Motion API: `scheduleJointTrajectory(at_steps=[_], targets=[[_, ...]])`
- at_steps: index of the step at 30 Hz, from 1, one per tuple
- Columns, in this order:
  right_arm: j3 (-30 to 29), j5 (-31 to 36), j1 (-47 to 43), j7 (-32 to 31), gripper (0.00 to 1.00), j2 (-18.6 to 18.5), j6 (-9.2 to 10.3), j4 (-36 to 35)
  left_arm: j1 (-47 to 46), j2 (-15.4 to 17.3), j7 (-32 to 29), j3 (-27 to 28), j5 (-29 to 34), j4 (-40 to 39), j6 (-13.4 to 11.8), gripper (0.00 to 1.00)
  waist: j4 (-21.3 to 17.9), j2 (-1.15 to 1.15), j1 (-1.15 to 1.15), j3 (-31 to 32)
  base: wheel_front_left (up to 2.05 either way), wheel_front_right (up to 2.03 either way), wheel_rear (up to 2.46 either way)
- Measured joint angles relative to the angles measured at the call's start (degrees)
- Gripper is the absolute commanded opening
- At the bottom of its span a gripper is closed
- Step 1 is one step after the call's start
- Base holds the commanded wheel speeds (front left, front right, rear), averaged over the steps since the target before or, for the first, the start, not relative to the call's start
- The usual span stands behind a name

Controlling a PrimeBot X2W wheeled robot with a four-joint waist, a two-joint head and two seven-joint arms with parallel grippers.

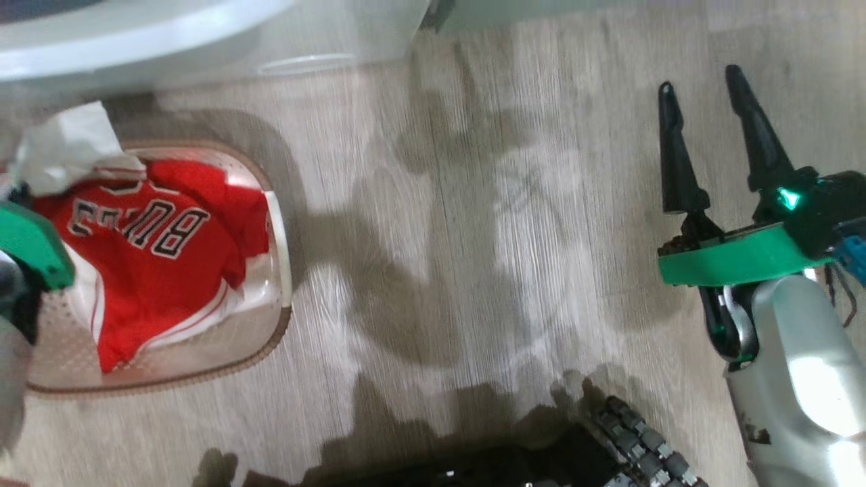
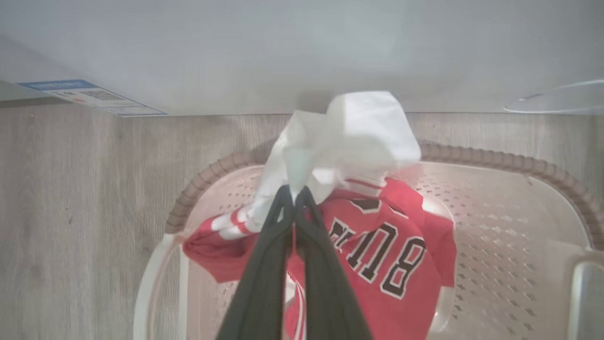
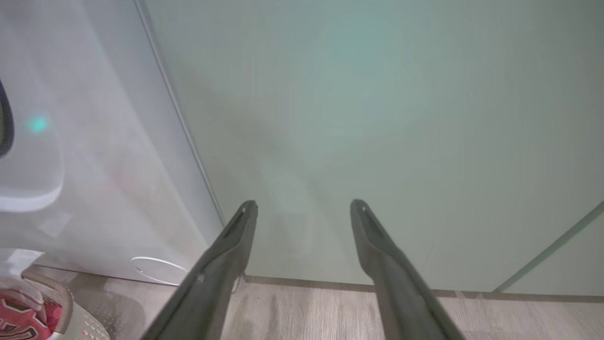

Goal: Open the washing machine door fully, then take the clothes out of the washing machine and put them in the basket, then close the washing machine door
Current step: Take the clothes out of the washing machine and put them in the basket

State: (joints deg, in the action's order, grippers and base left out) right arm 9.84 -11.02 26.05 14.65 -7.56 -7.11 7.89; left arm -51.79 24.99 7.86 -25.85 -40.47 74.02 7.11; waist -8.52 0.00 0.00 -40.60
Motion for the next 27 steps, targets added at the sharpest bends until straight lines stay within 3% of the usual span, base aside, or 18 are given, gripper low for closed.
scheduleJointTrajectory(at_steps=[8,12,23,27], targets=[[0.8,-1.2,-0.58,0.0,1.0,0.2,0.0,1.82,9.39,-5.48,-7.95,-5.3,-5.69,-5.81,0.02,0.0,0.19,0.0,0.0,6.4,0.0,0.0,0.0],[0.94,-1.26,-0.99,0.0,1.0,0.18,0.0,1.83,13.39,-5.76,-12.67,-9.84,-9.65,-9.58,0.02,0.0,0.45,0.0,0.0,8.24,0.0,0.0,0.0],[1.0,-1.55,-0.88,0.0,1.0,-0.41,0.0,0.49,13.59,-5.82,-19.71,-17.63,-18.56,-10.72,0.02,0.0,-0.1,0.0,0.0,3.32,0.0,0.0,0.0],[0.73,-1.14,-0.58,0.0,1.0,-0.43,0.0,-0.02,12.46,-5.6,-18.73,-19.15,-19.13,-9.88,0.02,0.0,-0.5,0.0,0.0,1.81,0.0,0.0,0.0]])
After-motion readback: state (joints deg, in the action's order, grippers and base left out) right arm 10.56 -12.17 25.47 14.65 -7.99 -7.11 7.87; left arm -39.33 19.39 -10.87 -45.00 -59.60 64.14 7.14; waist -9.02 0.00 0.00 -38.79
